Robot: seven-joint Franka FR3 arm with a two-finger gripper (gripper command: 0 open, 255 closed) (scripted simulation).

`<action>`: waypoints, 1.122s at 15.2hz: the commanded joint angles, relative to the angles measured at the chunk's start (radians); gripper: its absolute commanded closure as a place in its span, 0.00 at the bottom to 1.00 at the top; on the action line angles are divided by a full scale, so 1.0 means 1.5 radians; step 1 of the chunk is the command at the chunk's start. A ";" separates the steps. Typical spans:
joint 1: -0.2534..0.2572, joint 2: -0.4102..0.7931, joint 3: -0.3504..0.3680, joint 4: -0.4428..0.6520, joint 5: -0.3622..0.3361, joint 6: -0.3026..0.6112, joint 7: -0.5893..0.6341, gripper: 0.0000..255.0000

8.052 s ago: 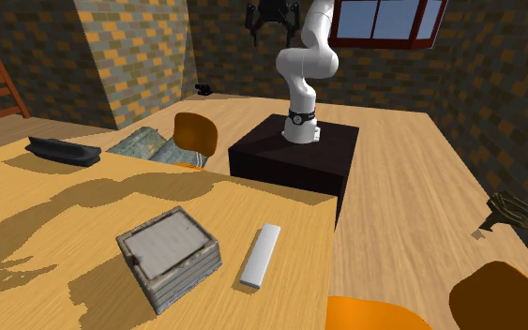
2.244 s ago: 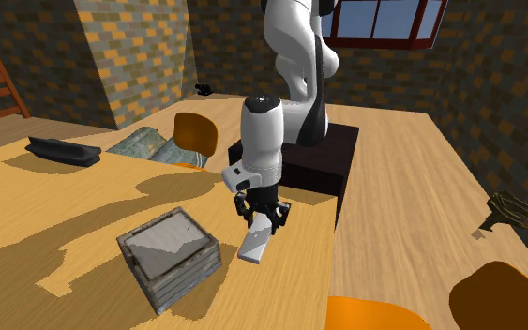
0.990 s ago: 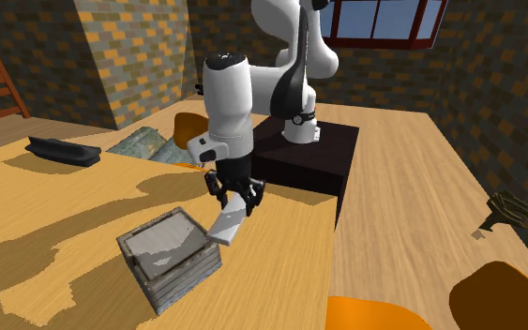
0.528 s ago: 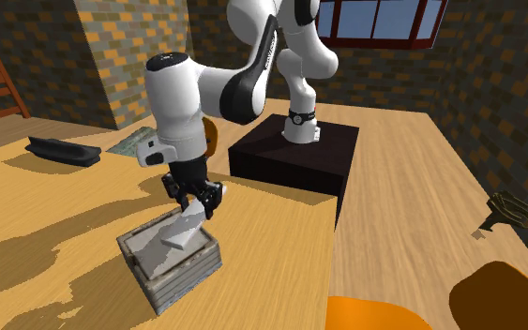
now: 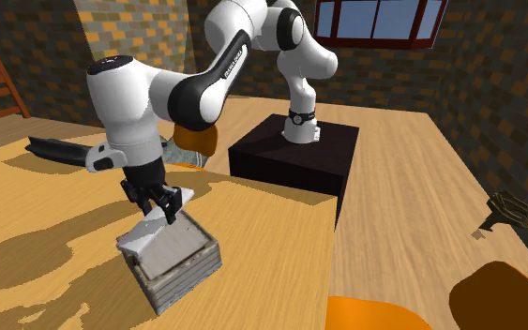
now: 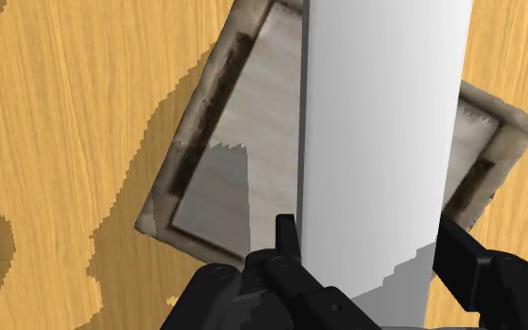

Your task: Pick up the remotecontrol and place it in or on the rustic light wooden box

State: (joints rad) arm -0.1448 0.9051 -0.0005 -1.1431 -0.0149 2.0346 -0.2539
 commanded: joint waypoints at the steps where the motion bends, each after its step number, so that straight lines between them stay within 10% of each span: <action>1: -0.001 0.010 0.000 0.001 0.000 0.009 -0.002 1.00; 17: -0.001 0.072 0.000 0.008 0.000 0.065 -0.001 1.00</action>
State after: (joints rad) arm -0.1470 1.0135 -0.0009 -1.1302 -0.0151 2.1311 -0.2559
